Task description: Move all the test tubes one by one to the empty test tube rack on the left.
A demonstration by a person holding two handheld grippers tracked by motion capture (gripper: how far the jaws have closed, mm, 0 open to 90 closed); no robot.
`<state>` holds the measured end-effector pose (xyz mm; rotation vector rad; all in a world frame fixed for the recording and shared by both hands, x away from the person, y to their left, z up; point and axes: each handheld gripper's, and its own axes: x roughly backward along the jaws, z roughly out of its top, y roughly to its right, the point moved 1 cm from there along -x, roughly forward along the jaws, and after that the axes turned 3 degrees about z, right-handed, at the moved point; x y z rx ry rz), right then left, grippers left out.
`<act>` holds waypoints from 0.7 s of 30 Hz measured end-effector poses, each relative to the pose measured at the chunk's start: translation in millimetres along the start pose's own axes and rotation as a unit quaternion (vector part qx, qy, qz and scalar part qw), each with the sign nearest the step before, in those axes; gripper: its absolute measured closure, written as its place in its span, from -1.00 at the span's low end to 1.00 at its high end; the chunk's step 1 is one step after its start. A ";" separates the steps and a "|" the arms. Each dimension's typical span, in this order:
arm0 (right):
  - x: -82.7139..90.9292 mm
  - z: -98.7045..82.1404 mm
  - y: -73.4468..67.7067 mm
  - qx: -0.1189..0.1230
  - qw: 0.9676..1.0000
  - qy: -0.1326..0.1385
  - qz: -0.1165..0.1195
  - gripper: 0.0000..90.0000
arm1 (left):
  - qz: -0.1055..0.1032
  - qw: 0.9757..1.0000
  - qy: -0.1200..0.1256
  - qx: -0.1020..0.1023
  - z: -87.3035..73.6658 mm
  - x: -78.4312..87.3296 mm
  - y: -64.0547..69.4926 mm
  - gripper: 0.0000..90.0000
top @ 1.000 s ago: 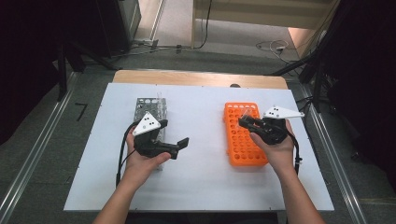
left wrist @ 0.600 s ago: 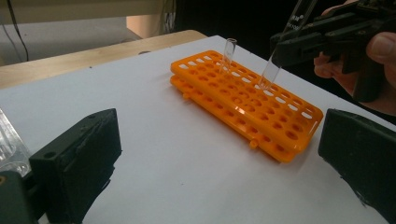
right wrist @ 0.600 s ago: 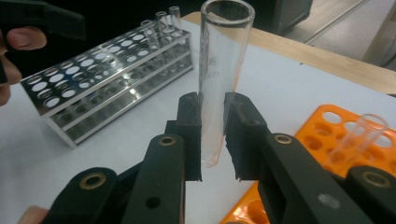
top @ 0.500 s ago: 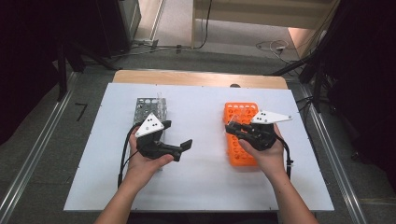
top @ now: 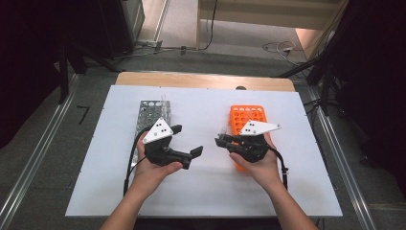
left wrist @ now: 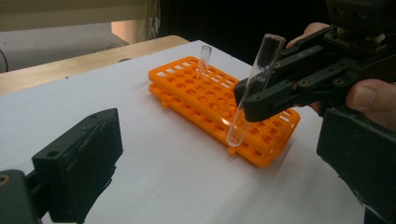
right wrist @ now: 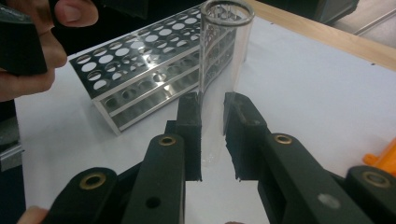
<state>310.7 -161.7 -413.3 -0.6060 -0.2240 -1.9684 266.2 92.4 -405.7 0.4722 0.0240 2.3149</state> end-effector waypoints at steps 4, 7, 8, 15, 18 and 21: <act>-5.5 0.2 -7.6 0.006 1.000 -0.005 0.011 0.65 | -0.006 1.000 0.006 -0.005 0.8 -0.6 4.8 -0.92; -10.6 -0.3 -13.9 0.012 1.000 -0.010 0.018 0.65 | -0.014 1.000 0.010 -0.007 1.2 -1.1 8.7 -0.82; -12.4 -0.5 -16.0 0.015 1.000 -0.012 0.020 0.65 | -0.016 1.000 0.010 -0.009 1.5 -1.0 9.6 -0.78; -22.2 -1.4 -29.5 0.027 0.999 -0.023 0.034 0.65 | -0.027 0.999 0.011 -0.016 1.3 -2.5 15.5 -0.42; -24.4 -1.2 -33.5 0.030 0.998 -0.025 0.039 0.65 | -0.028 0.999 0.009 -0.023 0.9 -3.6 18.1 -0.20; -25.7 -0.8 -36.4 0.033 0.998 -0.026 0.042 0.65 | -0.028 0.999 0.005 -0.030 0.6 -4.9 20.9 0.01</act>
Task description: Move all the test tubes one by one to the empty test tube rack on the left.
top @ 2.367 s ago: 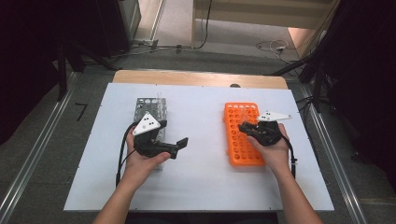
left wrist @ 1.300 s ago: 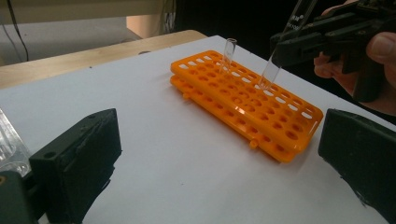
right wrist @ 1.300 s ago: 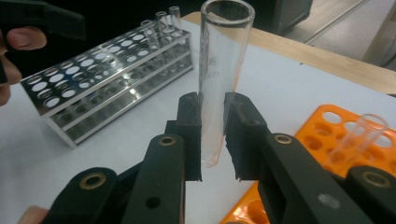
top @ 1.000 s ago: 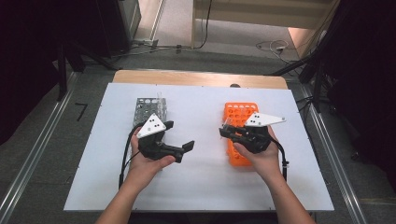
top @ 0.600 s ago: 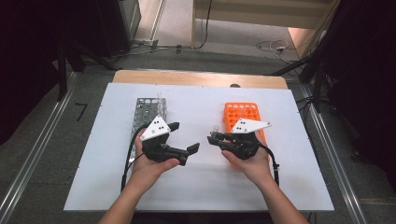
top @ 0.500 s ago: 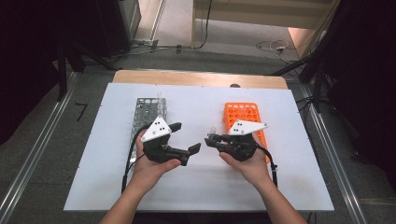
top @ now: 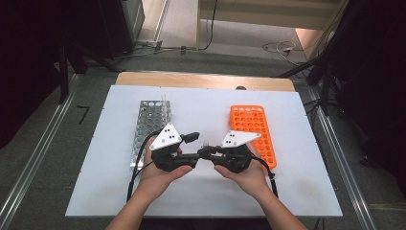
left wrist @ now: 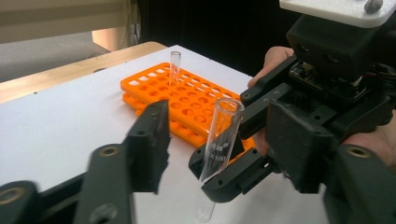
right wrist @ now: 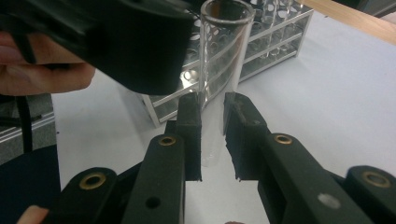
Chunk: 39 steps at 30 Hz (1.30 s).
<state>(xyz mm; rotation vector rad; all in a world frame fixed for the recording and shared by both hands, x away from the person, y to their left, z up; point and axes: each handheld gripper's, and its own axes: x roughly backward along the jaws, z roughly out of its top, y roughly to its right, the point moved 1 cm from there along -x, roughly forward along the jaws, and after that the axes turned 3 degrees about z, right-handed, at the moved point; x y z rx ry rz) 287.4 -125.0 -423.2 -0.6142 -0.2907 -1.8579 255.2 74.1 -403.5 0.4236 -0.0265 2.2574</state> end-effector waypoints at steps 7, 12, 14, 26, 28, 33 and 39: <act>-1.4 0.9 -3.9 0.005 1.000 0.001 0.004 0.65 | -0.002 1.000 -0.006 -0.009 -0.7 -2.0 3.2 0.33; -1.4 1.5 -5.6 0.008 1.000 0.000 0.006 0.65 | -0.006 1.000 -0.005 -0.010 -0.7 -2.1 4.2 0.49; -1.3 1.6 -5.7 0.010 1.000 0.000 0.007 0.65 | -0.005 1.000 -0.005 -0.011 -0.7 -2.0 4.2 0.55; -1.1 1.8 -5.6 0.009 1.000 0.001 0.008 0.65 | 0.002 1.000 -0.001 -0.016 -0.2 -0.6 3.6 0.66; -1.0 1.8 -5.7 0.009 1.000 0.001 0.007 0.64 | 0.003 1.000 -0.002 -0.015 0.2 -0.4 3.0 0.66; -1.3 1.7 -5.2 0.002 1.000 0.007 0.002 0.35 | 0.006 1.000 -0.001 -0.016 2.1 0.1 1.3 0.67; 2.6 1.7 -2.2 0.002 1.000 0.012 0.006 -0.09 | 0.016 1.000 0.005 -0.013 5.2 3.1 -4.9 0.67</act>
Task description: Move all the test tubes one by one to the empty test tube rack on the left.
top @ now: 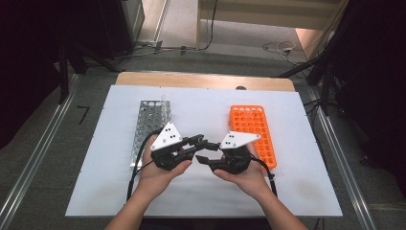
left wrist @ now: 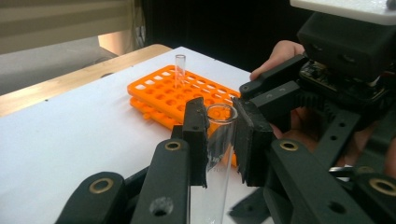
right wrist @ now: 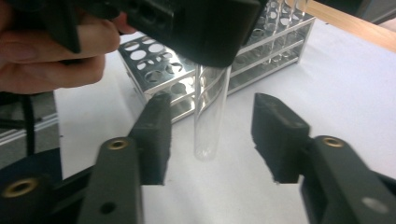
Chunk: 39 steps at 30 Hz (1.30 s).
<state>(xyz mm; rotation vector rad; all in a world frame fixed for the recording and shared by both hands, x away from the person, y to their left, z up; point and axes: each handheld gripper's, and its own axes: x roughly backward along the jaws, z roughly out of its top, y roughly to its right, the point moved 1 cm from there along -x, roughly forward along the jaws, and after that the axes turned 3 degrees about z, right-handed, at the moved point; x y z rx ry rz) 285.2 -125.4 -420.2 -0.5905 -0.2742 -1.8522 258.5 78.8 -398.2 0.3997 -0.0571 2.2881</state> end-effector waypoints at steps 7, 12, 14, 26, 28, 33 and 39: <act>9.0 -1.7 9.9 -0.015 1.000 0.007 -0.009 -0.74 | 0.025 1.000 0.010 0.009 4.5 7.5 -16.6 0.67; 18.4 -6.9 21.5 -0.039 0.999 0.019 -0.010 -1.00 | 0.046 0.999 0.019 0.019 8.2 15.0 -32.4 0.67; 23.2 -9.9 26.7 -0.043 0.999 0.021 -0.011 -1.00 | 0.056 0.998 0.022 0.022 9.3 18.0 -39.8 0.67; 46.0 -19.1 45.5 -0.064 0.997 0.037 -0.029 -1.00 | 0.117 0.991 0.041 0.051 13.1 26.6 -83.2 0.67; 47.5 -20.8 47.5 -0.067 0.997 0.036 -0.027 -1.00 | 0.123 0.990 0.043 0.053 12.2 25.7 -88.0 0.67; 51.1 -23.5 50.5 -0.071 0.996 0.035 -0.030 -1.00 | 0.140 0.988 0.040 0.057 8.3 21.9 -98.8 0.67; 54.6 -25.3 53.4 -0.075 0.996 0.038 -0.033 -1.00 | 0.168 0.983 0.047 0.060 4.0 18.9 -110.8 0.67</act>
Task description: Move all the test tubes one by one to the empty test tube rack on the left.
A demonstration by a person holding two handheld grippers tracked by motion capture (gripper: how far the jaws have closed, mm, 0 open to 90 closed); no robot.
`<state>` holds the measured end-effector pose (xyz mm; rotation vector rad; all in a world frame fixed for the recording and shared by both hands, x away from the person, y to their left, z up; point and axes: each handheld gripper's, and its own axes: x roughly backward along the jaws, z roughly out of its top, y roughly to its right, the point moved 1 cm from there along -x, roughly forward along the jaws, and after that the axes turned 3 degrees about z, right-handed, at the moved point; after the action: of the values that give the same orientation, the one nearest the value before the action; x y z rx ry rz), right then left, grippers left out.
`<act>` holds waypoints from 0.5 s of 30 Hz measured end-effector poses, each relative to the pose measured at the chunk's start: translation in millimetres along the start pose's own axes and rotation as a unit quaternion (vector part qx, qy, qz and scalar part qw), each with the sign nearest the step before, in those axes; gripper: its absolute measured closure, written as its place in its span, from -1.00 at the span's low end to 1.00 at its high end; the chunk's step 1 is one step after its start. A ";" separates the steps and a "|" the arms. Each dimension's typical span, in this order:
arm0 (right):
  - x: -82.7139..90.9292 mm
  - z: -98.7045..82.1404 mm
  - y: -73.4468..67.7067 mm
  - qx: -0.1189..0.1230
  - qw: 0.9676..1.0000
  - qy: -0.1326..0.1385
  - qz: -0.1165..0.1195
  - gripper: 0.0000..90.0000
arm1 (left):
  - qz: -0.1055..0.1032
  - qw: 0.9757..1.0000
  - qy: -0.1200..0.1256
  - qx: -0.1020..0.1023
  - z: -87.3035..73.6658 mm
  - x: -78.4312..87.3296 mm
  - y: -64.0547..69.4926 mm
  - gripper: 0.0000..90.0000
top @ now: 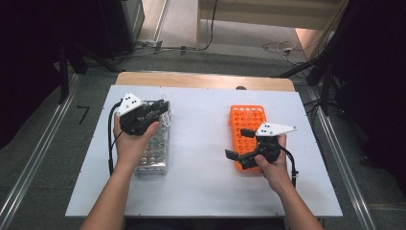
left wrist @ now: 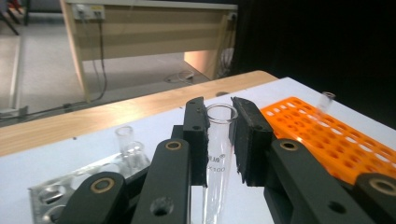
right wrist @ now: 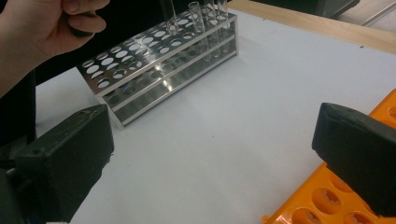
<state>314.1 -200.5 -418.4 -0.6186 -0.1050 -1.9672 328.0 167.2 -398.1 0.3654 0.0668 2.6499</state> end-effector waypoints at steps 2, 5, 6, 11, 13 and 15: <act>1.0 -0.6 1.1 -0.002 1.000 0.000 -0.001 -1.00 | 0.010 1.000 0.003 -0.002 -0.9 -1.9 -2.9 0.67; 1.4 -1.4 1.8 -0.003 1.000 -0.002 0.000 -1.00 | 0.021 1.000 0.006 -0.002 -3.1 -4.6 -5.6 0.67; 1.6 -1.6 2.0 -0.002 1.000 -0.002 0.001 -1.00 | 0.024 1.000 0.006 -0.002 -4.2 -5.4 -6.8 0.67; 2.8 -1.9 3.2 -0.003 1.000 -0.001 -0.002 -1.00 | 0.038 0.999 0.003 -0.003 -10.0 -10.0 -10.6 0.67; 2.7 -2.2 3.5 -0.004 1.000 0.000 -0.001 -1.00 | 0.038 0.999 0.001 0.000 -12.4 -11.5 -11.2 0.67; 2.7 -2.3 3.6 -0.005 1.000 0.000 -0.001 -1.00 | 0.040 0.999 -0.001 -0.001 -14.3 -12.5 -11.4 0.67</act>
<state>315.5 -205.1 -419.8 -0.6258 -0.0974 -1.9711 339.9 172.0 -416.2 0.3768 0.0501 2.7294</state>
